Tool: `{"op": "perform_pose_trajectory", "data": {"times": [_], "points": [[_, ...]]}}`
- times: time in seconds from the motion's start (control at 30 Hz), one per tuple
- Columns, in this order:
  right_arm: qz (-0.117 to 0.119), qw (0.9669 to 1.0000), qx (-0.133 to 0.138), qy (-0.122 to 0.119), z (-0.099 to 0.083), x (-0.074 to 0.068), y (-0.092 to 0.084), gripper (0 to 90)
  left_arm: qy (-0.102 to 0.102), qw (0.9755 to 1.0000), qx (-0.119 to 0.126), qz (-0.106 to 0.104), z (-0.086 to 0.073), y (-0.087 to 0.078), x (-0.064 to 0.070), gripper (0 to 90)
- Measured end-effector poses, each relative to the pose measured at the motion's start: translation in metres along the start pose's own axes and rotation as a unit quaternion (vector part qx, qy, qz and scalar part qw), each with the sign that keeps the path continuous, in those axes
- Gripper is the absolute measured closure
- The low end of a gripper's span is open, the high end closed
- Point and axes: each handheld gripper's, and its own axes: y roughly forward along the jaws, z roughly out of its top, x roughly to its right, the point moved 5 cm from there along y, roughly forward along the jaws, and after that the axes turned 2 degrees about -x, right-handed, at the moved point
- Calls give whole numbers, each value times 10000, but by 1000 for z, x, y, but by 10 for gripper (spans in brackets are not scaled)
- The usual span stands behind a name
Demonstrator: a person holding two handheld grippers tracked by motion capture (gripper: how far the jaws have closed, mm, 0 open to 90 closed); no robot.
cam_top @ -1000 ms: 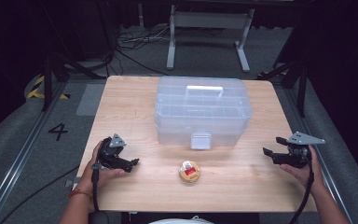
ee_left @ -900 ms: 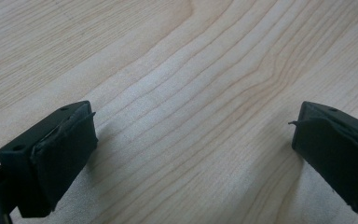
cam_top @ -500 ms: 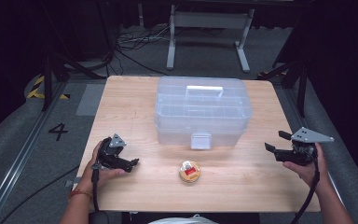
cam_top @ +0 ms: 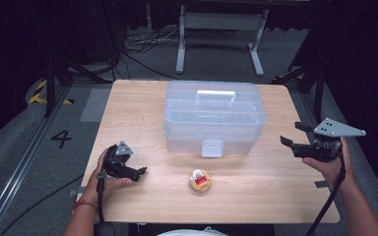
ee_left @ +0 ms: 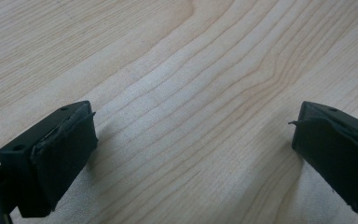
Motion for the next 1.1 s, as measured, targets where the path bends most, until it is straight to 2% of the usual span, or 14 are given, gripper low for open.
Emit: {"op": "perform_pose_trajectory", "data": {"times": [0.13, 0.17, 0.33, 0.57, 0.8, 0.87, 0.9, 1.0, 1.07, 1.1], "points": [[16, 9999, 76, -130, 21, 1, 3, 284, -10, 10000, 3, 11, 0, 0, 0, 1], [16, 9999, 76, -130, 21, 1, 3, 284, -10, 10000, 3, 11, 0, 0, 0, 1], [73, 9997, 75, -208, 44, 1, 15, 297, 1, 10000, 1, -3, 0, 0, 0, 1], [225, 9993, -16, -306, 70, -8, 44, 346, -16, 10000, -14, 25, 0, 0, 0, 2], [483, 9978, -206, -407, 84, -22, 75, 413, 5, 10000, -29, 17, 1, 0, 0, 2], [480, 9975, -273, -452, 86, -26, 84, 420, 34, 10000, -35, 54, 1, 0, -1, 2], [510, 9971, -334, -449, 87, -27, 88, 421, -42, 10000, -43, 38, 2, 0, 0, 6], [506, 9968, -365, -497, 90, -30, 95, 414, -77, 9999, -72, 73, 5, 1, 0, 22], [583, 9957, -471, -539, 95, -34, 106, 404, -120, 9998, -130, 86, 9, 0, 1, 154], [579, 9953, -516, -584, 97, -35, 110, 405, -182, 9998, -93, 24, 16, -1, 3, 218]]}}
